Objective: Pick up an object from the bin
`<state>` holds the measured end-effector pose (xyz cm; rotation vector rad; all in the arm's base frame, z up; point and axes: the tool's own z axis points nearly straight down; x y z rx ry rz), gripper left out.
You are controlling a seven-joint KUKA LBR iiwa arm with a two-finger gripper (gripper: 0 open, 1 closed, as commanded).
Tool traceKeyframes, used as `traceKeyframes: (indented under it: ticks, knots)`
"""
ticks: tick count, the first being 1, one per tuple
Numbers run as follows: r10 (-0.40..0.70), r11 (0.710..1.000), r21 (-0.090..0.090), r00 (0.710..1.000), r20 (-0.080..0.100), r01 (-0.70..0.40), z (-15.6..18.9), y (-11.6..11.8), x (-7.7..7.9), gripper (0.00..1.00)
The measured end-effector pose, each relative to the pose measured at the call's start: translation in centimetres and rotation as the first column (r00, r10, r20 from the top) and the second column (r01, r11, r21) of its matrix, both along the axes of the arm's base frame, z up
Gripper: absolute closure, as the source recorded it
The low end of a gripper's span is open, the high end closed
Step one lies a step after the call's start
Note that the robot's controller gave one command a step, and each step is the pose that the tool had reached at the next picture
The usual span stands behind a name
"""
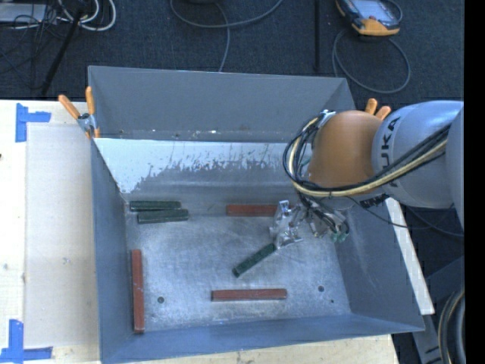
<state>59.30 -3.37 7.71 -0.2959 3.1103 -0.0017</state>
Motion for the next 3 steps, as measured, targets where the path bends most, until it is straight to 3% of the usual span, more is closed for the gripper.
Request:
traceKeyframes:
  ticks: [1, 2, 3]
  knots:
    - [0.001, 1.0, -0.001, 1.0, -0.005, -0.001, -0.2, 0.0, -0.2, 0.0]
    - [0.001, 1.0, -0.001, 1.0, -0.005, -0.001, -0.2, 0.0, -0.2, 0.0]
    - [0.219, 0.976, -0.004, 0.976, 0.0, -0.219, 0.0, 4.4, -3.4, 1.0]
